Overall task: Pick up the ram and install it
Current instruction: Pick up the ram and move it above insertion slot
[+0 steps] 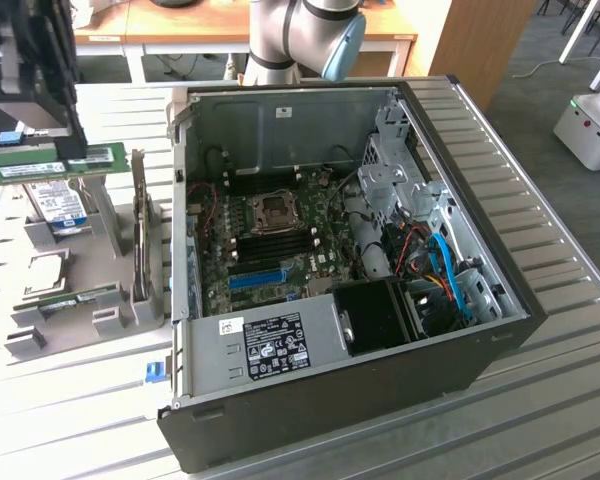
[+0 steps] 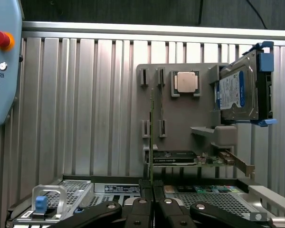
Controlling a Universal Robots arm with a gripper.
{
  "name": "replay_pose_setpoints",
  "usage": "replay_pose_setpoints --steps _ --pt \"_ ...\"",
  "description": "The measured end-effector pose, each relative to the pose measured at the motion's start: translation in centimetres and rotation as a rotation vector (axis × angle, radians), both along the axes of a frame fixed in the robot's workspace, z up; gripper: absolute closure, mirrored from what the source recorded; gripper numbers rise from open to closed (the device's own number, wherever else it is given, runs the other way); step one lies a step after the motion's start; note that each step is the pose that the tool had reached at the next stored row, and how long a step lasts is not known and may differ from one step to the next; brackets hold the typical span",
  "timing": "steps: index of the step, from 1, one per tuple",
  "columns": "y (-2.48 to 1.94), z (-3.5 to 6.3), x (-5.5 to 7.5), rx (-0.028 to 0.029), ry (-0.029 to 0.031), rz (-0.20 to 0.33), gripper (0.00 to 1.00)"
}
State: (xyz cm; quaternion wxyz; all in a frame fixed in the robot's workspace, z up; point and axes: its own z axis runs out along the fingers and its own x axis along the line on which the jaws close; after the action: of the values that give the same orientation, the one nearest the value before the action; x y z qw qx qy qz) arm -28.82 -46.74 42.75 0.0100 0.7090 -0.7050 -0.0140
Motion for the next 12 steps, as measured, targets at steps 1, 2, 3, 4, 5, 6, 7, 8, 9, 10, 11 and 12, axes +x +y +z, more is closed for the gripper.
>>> replay_pose_setpoints --steps 1,2,3,4,5,6,7,8,9,10,11,12 --pt "0.00 0.00 0.3 0.0001 -0.0001 0.000 0.88" --pt "0.00 0.00 0.6 0.0000 0.0000 0.000 0.88" --pt "0.00 0.00 0.9 0.0000 0.0000 0.000 0.88" --pt "0.00 0.00 1.1 0.0000 0.0000 0.000 0.88" --pt "0.00 0.00 1.4 0.0000 0.0000 0.000 0.88" --pt "0.00 0.00 1.6 0.0000 0.0001 0.000 0.88" --pt "0.00 0.00 1.9 0.0000 0.0001 0.000 0.88" --pt "0.00 0.00 2.1 0.0000 0.0000 0.000 0.88" --pt "0.00 0.00 2.4 0.0000 0.0000 0.000 0.88" --pt "0.00 0.00 2.6 0.0001 0.0000 0.000 0.88" --pt "0.00 -0.01 2.9 0.0001 0.0000 0.000 0.88" --pt "0.00 0.00 3.2 0.0000 0.0000 0.000 0.88"
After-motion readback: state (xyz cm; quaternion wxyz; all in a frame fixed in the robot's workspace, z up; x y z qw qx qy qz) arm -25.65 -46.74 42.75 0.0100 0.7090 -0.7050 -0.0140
